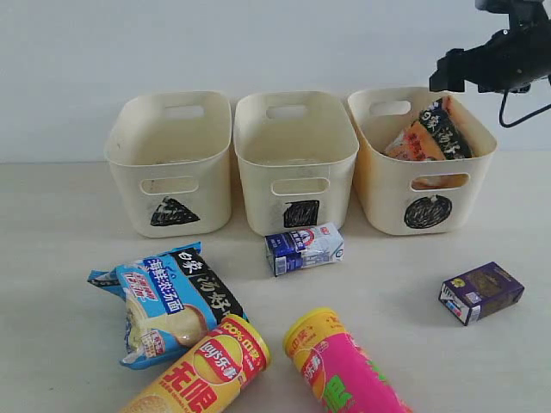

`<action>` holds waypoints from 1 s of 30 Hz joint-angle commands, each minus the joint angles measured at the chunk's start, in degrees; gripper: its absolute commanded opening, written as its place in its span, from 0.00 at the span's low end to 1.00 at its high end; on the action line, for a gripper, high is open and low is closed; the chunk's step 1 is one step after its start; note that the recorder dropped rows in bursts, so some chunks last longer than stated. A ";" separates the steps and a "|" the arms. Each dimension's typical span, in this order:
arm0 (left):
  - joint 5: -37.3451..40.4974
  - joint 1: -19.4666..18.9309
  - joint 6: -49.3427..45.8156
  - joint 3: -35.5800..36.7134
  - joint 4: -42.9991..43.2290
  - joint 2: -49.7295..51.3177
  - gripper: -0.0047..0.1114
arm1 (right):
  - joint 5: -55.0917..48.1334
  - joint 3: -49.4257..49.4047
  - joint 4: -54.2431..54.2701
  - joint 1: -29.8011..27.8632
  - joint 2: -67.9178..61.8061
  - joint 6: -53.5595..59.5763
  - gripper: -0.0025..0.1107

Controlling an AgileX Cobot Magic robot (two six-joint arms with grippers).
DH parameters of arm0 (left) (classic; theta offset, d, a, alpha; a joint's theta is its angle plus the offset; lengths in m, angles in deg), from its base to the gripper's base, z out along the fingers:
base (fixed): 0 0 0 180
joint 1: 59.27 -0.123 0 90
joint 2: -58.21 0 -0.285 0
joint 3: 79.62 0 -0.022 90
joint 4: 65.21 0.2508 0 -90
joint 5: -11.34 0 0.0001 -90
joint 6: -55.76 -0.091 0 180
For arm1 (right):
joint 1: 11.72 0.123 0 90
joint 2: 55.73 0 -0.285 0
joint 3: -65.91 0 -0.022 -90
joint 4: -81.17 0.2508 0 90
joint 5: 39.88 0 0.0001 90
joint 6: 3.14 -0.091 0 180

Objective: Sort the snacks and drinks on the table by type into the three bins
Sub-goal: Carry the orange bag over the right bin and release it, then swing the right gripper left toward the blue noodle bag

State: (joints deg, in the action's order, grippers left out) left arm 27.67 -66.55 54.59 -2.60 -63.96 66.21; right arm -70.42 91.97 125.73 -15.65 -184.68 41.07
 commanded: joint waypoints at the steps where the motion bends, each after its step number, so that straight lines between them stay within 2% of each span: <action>1: -0.07 -0.01 0.35 0.20 -0.25 -0.22 0.08 | 0.19 0.65 0.03 -0.12 0.98 0.23 0.84; 3: -0.07 -0.01 0.35 0.20 -0.25 -0.22 0.08 | -1.12 0.65 -0.31 -0.12 2.25 0.23 0.79; 6: -0.07 -0.01 0.35 0.20 -0.25 -0.22 0.08 | -4.76 0.65 -2.67 -0.12 5.45 -0.14 0.52; 7: -0.07 -0.01 0.35 0.20 -0.25 -0.22 0.08 | -7.03 0.65 -4.46 -0.12 6.62 -0.85 0.32; 9: -0.07 -0.01 0.35 0.20 -0.25 -0.22 0.08 | -11.09 0.65 -7.93 -0.12 8.67 -2.46 0.03; 16: -0.07 -0.01 0.35 0.20 -0.25 -0.22 0.08 | -19.47 0.65 -26.18 0.25 12.99 -15.58 0.02; 21: -0.07 -0.01 0.35 0.20 -0.25 -0.22 0.08 | -23.51 0.65 -40.49 3.23 15.49 -24.01 0.02; 25: -0.07 -0.01 0.35 0.20 -0.25 -0.22 0.08 | -23.89 -1.18 -40.64 5.09 17.78 -26.35 0.02; 30: -0.07 -0.01 0.35 0.20 -0.25 -0.22 0.08 | -16.77 -9.41 -39.40 6.26 22.33 -27.52 0.02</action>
State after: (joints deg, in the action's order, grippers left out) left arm 27.67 -66.55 54.59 -2.60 -63.96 66.21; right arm -90.86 86.34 86.05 -9.78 -165.02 14.34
